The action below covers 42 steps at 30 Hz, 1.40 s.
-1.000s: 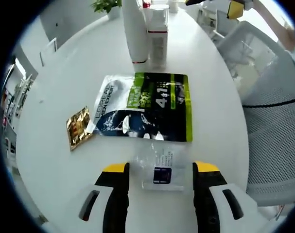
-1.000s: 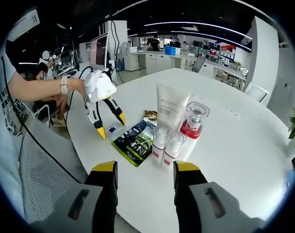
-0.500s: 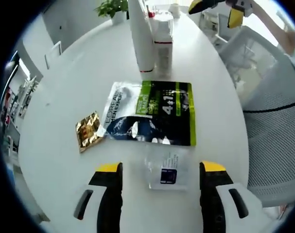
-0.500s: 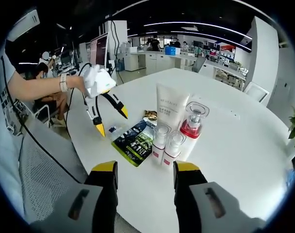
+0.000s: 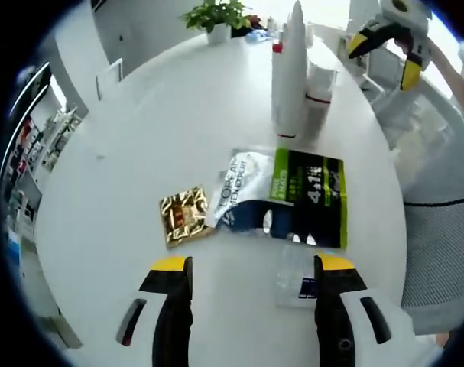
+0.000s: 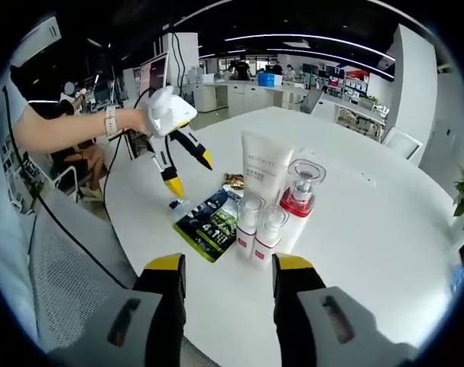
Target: Arrange the skincare products in the storage area until every visible bottle or jar stands upright without overlapping.
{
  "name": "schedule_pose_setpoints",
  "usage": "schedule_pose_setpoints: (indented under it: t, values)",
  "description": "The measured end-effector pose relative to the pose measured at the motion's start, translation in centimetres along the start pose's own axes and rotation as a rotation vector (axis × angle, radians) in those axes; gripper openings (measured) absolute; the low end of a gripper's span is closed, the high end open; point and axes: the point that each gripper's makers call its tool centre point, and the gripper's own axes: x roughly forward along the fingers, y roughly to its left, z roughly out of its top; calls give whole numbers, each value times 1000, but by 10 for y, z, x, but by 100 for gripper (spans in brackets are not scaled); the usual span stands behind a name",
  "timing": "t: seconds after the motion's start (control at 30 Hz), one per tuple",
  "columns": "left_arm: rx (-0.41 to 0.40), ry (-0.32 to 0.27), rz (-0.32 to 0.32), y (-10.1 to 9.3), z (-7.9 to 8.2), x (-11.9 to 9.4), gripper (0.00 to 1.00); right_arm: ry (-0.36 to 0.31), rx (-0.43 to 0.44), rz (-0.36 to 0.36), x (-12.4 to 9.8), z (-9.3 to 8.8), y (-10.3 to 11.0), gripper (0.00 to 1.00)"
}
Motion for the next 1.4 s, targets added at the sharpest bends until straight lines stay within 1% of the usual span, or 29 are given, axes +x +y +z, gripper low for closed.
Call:
schedule_pose_setpoints:
  t: [0.17, 0.27, 0.33, 0.43, 0.57, 0.67, 0.77, 0.83, 0.93, 1.0, 1.17, 1.2, 1.3, 1.4]
  values:
    - [-80, -20, 24, 16, 10, 5, 61, 8, 12, -4, 1, -3, -4, 46]
    - [-105, -9, 45, 27, 11, 9, 60, 12, 19, -7, 1, -5, -5, 45]
    - [-123, -1, 43, 32, 12, 12, 60, 15, 23, -6, 2, -7, -6, 45]
    - [-134, 5, 45, 36, 14, 15, 60, 19, 30, -8, 2, -9, -8, 45]
    - [-169, 2, 39, 41, 19, 21, 60, 23, 38, -12, 3, -12, -11, 45]
    - [-177, 12, 50, 46, 20, 25, 60, 25, 41, -15, 2, -13, -12, 44]
    - [-211, 16, 51, 50, 23, 30, 60, 26, 45, -19, 2, -15, -14, 44]
    - [-214, 18, 59, 52, 24, 32, 59, 31, 46, -23, 2, -16, -16, 44]
    - [-252, 19, 67, 57, 26, 37, 57, 34, 49, -25, 2, -18, -17, 44]
    - [-274, 15, 72, 60, 28, 40, 57, 33, 52, -27, 2, -19, -17, 44]
    - [-352, 26, 86, 71, 28, 50, 56, 36, 63, -27, 3, -22, -17, 44]
    - [-365, 27, 99, 74, 28, 51, 55, 35, 65, -28, 3, -22, -18, 44]
    - [-395, 31, 109, 80, 28, 55, 55, 33, 71, -32, 2, -23, -19, 43]
    - [-406, 40, 111, 81, 29, 59, 56, 36, 75, -32, 2, -25, -20, 43]
